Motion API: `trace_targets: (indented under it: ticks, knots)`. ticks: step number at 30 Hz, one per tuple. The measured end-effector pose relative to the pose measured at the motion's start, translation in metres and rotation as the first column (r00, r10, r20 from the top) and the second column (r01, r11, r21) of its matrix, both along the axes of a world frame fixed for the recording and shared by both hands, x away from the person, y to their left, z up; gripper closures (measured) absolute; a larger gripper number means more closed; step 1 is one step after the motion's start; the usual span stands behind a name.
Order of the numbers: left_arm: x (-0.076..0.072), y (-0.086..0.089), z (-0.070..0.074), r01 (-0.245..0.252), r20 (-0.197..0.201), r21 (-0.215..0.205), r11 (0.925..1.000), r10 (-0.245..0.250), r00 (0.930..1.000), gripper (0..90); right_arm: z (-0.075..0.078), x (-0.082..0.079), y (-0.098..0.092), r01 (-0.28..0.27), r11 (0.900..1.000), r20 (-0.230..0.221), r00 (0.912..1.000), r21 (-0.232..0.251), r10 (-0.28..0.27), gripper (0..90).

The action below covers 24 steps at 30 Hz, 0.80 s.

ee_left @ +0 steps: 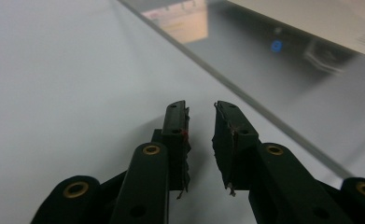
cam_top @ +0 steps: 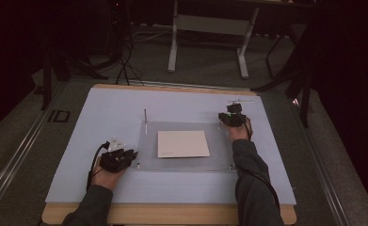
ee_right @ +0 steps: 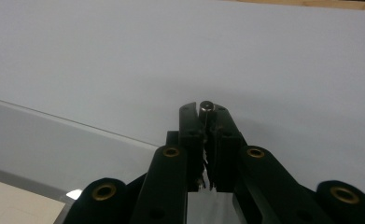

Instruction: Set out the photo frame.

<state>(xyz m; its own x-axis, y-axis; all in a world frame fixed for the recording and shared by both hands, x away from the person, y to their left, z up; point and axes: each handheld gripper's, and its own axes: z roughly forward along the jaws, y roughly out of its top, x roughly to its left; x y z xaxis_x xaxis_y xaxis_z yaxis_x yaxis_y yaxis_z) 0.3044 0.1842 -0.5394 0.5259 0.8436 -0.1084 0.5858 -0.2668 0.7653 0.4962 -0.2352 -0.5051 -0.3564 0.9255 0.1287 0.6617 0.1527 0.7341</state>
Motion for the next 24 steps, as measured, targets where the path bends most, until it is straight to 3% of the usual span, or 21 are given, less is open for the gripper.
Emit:
trace_targets:
  ticks: [6,11,14,16,19,24]
  knots:
    - [-0.026,-0.001,-0.002,0.042,-0.019,-0.055,0.9976,-0.043,0.9989,72.3,0.0,-0.001,0.0,-0.002,1.0,-0.002,1.0,-0.002,0.002,85.7]
    - [-0.047,-0.006,-0.003,0.121,-0.027,-0.074,0.9899,-0.123,0.992,71.6,0.0,0.0,0.0,-0.003,1.0,-0.004,1.0,-0.008,0.003,85.6]
    - [-0.058,-0.016,-0.001,0.188,0.028,-0.061,0.9803,-0.187,0.9821,75.1,-0.001,-0.001,0.001,-0.001,1.0,-0.004,1.0,-0.01,0.001,85.6]
    - [-0.062,-0.025,0.001,0.207,0.077,-0.025,0.9781,-0.204,0.9758,77.2,0.0,-0.001,0.001,-0.001,1.0,-0.008,1.0,-0.011,0.001,85.6]
    - [-0.065,-0.032,0.004,0.182,0.118,-0.011,0.9833,-0.179,0.9768,79.1,-0.001,0.0,0.001,0.003,1.0,-0.008,1.0,-0.008,-0.003,85.6]
    - [-0.065,-0.037,0.005,0.121,0.137,-0.035,0.9921,-0.115,0.9839,85.1,-0.001,0.002,0.001,-0.003,1.0,-0.015,0.9999,-0.004,0.003,85.6]
